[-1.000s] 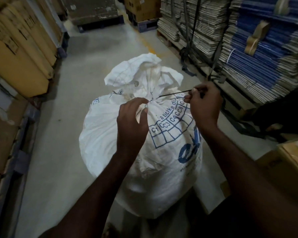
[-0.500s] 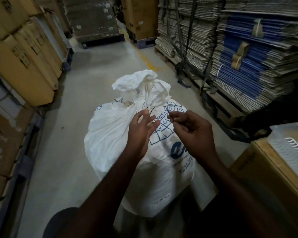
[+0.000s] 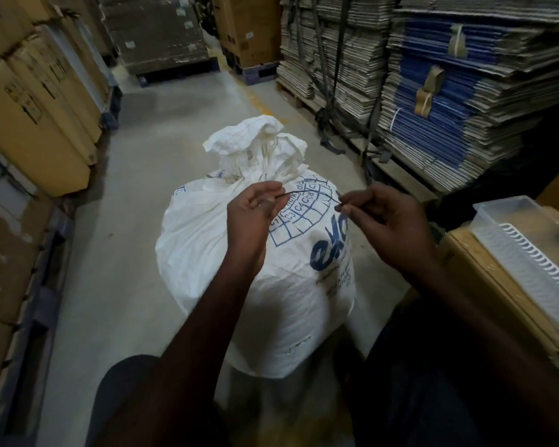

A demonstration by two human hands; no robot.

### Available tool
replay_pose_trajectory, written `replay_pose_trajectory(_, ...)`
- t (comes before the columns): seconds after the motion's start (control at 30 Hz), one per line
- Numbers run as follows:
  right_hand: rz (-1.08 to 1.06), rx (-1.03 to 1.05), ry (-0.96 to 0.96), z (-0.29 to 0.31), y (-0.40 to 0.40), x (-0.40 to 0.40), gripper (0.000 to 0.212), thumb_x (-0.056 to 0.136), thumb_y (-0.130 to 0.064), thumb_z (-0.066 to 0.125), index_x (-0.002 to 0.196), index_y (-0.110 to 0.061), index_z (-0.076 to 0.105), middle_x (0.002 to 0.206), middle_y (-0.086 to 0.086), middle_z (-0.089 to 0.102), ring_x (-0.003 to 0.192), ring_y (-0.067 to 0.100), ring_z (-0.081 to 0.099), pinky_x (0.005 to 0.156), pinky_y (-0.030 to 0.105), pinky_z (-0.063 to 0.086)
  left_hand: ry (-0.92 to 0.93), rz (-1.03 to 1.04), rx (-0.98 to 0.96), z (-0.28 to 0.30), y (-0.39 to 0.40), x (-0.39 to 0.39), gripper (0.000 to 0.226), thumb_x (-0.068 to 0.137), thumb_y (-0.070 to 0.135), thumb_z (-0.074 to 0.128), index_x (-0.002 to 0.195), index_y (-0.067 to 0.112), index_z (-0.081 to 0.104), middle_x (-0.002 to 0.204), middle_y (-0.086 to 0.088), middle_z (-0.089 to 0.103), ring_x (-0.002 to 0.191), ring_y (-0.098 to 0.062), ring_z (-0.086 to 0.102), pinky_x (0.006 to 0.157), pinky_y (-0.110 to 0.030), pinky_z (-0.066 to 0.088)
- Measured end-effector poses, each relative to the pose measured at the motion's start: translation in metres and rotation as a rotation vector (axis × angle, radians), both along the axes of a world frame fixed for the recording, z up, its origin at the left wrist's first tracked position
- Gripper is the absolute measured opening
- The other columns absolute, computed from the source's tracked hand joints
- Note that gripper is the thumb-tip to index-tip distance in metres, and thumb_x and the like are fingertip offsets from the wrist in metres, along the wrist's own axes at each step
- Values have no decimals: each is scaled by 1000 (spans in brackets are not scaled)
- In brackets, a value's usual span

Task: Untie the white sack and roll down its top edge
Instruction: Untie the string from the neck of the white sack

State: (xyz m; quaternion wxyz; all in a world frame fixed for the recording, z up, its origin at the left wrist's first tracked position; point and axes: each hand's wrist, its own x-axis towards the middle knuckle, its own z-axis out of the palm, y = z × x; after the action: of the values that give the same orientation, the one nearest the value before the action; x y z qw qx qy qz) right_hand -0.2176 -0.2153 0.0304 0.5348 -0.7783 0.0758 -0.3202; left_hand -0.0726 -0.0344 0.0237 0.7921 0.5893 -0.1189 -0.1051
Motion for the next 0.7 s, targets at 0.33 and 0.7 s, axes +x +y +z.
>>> replay_pose_trajectory(0.33, -268, -549, 147, 63, -31, -74, 20, 93, -17, 80, 111, -10, 81, 126, 2, 75, 111, 15, 73, 101, 39, 58, -157, 55, 43, 36, -52, -47, 16, 98, -7, 69, 113, 0, 68, 98, -24, 74, 87, -28, 83, 85, -34, 67)
replay_pose_trajectory(0.7, -673, -643, 262, 44, -126, -218, 8, 95, -18, 75, 101, -18, 81, 95, 1, 78, 81, 18, 69, 71, 40, 59, -1177, -282, 574, 55, -203, -108, 20, 99, 6, 72, 113, 15, 83, 112, -5, 78, 99, -22, 73, 86, -38, 60)
